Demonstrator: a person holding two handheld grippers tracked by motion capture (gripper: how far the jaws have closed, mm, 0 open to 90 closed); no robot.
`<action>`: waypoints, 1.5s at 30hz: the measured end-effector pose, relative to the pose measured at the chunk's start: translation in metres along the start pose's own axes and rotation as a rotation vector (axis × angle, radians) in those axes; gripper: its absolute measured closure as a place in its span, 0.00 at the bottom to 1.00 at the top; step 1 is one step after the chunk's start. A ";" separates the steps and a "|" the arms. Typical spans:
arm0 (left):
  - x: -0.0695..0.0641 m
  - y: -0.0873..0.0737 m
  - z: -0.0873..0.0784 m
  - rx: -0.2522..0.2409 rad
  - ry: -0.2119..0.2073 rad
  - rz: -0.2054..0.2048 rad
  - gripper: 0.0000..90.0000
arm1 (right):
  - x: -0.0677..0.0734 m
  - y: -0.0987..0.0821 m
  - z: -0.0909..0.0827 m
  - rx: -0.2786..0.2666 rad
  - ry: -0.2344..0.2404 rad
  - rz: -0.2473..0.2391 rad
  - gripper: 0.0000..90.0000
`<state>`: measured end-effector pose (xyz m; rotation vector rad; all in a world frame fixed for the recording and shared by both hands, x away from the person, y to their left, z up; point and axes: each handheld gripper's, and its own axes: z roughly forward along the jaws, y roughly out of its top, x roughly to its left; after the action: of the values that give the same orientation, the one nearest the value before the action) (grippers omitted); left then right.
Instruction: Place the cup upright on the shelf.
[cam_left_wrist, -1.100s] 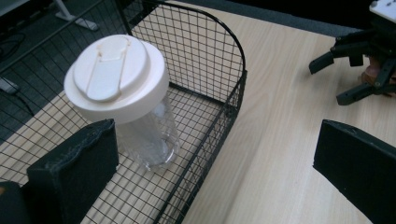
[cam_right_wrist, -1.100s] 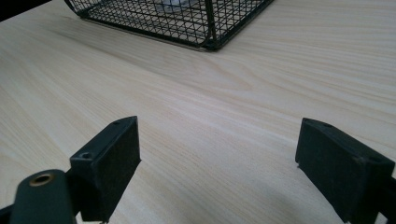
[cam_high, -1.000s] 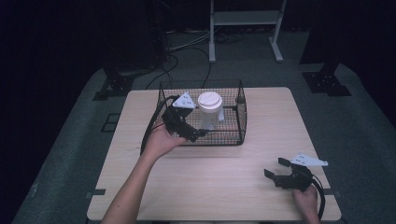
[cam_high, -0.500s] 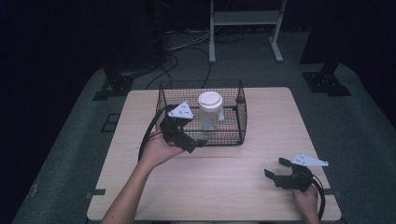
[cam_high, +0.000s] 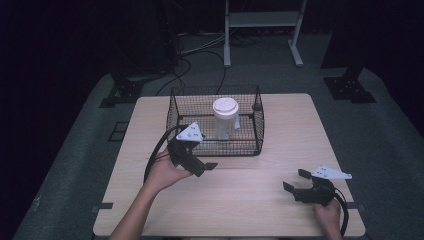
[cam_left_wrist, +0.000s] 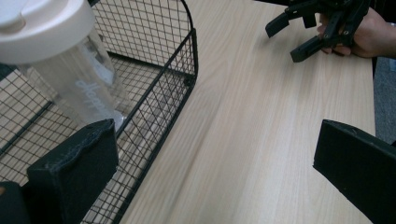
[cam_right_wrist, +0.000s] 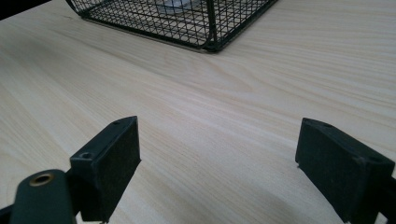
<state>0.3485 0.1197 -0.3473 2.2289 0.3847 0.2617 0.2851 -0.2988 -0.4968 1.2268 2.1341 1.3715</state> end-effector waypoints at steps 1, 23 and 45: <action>0.000 -0.002 0.000 0.003 0.000 -0.003 0.00 | 0.000 0.000 0.000 0.000 0.000 -0.001 0.14; 0.004 -0.052 -0.003 0.004 0.017 -0.062 0.00 | 0.002 0.000 0.001 0.010 -0.003 -0.011 0.14; 0.006 -0.096 -0.019 -0.040 0.055 -0.135 0.00 | 0.002 0.000 0.001 0.011 -0.005 -0.012 0.14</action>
<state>0.3298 0.1932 -0.4094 2.1493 0.5529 0.2572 0.2846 -0.2969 -0.4970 1.2187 2.1452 1.3524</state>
